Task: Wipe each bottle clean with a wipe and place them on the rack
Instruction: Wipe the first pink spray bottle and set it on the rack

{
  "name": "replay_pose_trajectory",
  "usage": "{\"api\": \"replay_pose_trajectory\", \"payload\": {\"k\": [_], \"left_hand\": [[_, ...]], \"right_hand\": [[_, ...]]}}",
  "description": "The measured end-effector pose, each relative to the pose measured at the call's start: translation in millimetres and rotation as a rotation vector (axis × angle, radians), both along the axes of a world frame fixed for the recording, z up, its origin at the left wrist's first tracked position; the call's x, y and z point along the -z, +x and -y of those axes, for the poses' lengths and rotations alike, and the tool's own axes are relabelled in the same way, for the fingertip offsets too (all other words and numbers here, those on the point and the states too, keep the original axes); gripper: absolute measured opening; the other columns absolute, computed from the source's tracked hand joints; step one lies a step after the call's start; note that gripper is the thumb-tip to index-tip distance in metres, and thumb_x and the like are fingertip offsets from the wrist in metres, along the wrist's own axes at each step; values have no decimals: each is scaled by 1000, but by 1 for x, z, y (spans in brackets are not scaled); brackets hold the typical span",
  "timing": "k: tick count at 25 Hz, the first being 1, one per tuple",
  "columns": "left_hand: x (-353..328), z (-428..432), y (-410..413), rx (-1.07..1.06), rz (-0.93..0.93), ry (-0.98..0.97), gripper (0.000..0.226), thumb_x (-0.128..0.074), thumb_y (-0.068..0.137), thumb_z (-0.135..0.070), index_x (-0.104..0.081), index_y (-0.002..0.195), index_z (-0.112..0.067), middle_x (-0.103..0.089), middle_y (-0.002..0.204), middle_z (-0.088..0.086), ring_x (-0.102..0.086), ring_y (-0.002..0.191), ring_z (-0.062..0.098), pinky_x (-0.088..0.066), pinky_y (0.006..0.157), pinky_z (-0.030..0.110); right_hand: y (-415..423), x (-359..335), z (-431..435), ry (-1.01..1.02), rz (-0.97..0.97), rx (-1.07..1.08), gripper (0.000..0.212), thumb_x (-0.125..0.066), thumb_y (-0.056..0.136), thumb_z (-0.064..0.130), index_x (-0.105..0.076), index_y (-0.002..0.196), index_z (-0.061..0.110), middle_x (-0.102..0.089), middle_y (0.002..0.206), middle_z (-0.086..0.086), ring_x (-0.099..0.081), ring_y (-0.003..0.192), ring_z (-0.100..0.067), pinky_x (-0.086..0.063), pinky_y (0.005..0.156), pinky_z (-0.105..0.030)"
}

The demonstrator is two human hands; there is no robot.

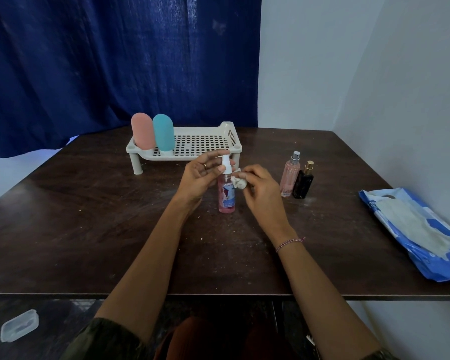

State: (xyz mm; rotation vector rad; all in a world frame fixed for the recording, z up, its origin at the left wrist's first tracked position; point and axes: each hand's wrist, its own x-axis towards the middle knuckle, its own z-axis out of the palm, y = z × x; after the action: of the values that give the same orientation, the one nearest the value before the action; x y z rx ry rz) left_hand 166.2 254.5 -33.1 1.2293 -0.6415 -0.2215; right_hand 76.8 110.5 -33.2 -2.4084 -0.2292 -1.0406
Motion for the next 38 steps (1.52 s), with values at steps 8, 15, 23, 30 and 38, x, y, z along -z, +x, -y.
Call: {"api": "replay_pose_trajectory", "payload": {"k": [8,15,23,30,38], "left_hand": [[-1,-1,0,9,23,-25,33,-61,85,-2,-64,112,-21,-72,105,2,-66,103,19,-55,80,28],[1,-2,4,25,7,-34,33,-49,92,3,-56,119,-14,-69,110,10,-62,111,30,-53,90,38],[-1,-2,3,21,-27,-54,32,-42,95,4,-52,119,-13,-66,114,14,-63,110,26,-55,84,33],[-3,-4,1,-96,-16,17,27,-54,92,-5,-57,115,-17,-71,105,8,-68,97,18,-55,76,28],[-4,-4,0,-284,20,75,33,-63,85,0,-58,115,-12,-69,100,11,-67,94,18,-57,81,32]], "right_hand": [[2,3,-10,-121,53,-70,30,-64,80,-2,-65,109,3,-59,109,-8,-50,101,-15,-39,92,-15],[0,1,-6,41,14,-146,29,-65,80,-4,-67,108,5,-63,103,-6,-58,99,-14,-49,89,-26],[0,3,-3,-9,-25,-182,22,-69,76,-5,-71,95,6,-63,98,-4,-58,97,-13,-50,86,-25],[1,4,-11,-89,-30,-176,23,-70,77,-2,-70,99,3,-62,101,-6,-57,98,-14,-47,89,-21],[3,7,-8,-101,-81,-140,18,-71,75,0,-70,92,4,-61,94,-5,-57,91,-14,-48,81,-22]]}}
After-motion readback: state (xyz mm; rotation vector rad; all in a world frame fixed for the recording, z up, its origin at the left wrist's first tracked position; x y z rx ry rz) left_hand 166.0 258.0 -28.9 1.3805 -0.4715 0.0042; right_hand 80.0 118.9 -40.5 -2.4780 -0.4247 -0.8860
